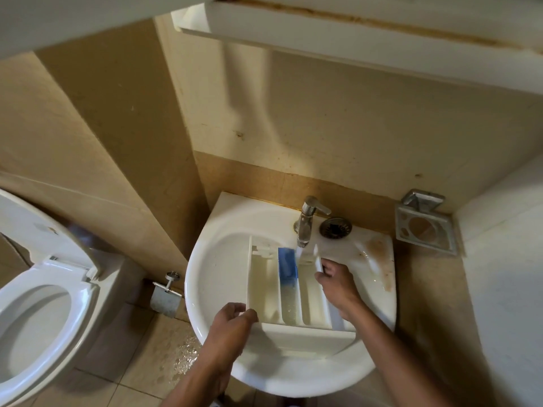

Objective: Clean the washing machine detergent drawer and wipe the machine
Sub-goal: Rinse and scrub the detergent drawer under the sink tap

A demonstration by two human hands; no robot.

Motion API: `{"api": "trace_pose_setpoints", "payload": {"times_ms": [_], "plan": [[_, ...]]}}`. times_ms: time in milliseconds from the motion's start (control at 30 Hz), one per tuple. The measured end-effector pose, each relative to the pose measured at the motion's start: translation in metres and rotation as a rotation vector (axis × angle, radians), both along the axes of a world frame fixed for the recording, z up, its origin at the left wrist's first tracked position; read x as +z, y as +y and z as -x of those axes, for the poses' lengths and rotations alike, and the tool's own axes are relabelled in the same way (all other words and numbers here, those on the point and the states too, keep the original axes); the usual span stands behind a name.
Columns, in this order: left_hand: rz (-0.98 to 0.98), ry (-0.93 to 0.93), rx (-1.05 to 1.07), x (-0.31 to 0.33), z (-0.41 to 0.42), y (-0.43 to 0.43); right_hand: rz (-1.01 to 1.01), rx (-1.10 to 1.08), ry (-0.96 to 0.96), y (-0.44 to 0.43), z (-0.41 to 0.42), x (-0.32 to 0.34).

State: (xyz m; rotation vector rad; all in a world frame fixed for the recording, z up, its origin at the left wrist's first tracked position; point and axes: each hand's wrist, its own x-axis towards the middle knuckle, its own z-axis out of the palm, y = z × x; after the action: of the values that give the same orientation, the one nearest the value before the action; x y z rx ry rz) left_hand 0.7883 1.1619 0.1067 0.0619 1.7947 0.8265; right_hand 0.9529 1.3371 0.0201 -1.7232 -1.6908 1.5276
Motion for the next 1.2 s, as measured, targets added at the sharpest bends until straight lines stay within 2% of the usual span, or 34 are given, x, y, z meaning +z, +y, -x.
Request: {"api": "trace_pose_setpoints", "payload": {"times_ms": [200, 300, 467, 600, 733, 800, 900, 1033, 1200], "plan": [[0.146, -0.200, -0.123, 0.005, 0.027, -0.001, 0.134, 0.155, 0.018, 0.007, 0.016, 0.003], [0.053, -0.190, -0.178, -0.015, 0.034, 0.000, 0.150, 0.256, 0.063, 0.006, 0.030, 0.015], [-0.078, -0.107, -0.009, -0.036, 0.028, -0.003, 0.291, 0.287, 0.146, 0.017, 0.040, 0.027], [-0.106, -0.127, 0.099, -0.031, 0.023, 0.006, 0.393, 0.502, -0.084, 0.020, 0.025, 0.041], [-0.080, -0.234, 0.062, -0.019, 0.009, 0.003, 0.439, 0.585, -0.244, 0.023, -0.003, 0.041], [-0.073, -0.221, 0.043, -0.017, 0.015, 0.004, 0.488, 0.530, -0.170, 0.020, -0.004, 0.038], [-0.074, -0.096, 0.037, -0.032, 0.035, 0.018, 0.455, 0.414, -0.065, 0.012, 0.002, 0.031], [-0.048, -0.091, -0.114, -0.031, 0.027, 0.009, 0.473, 0.406, -0.087, -0.001, -0.017, 0.028], [-0.097, 0.024, -0.077, -0.036, 0.039, 0.020, 0.375, 0.347, -0.084, 0.003, -0.004, 0.025]]}}
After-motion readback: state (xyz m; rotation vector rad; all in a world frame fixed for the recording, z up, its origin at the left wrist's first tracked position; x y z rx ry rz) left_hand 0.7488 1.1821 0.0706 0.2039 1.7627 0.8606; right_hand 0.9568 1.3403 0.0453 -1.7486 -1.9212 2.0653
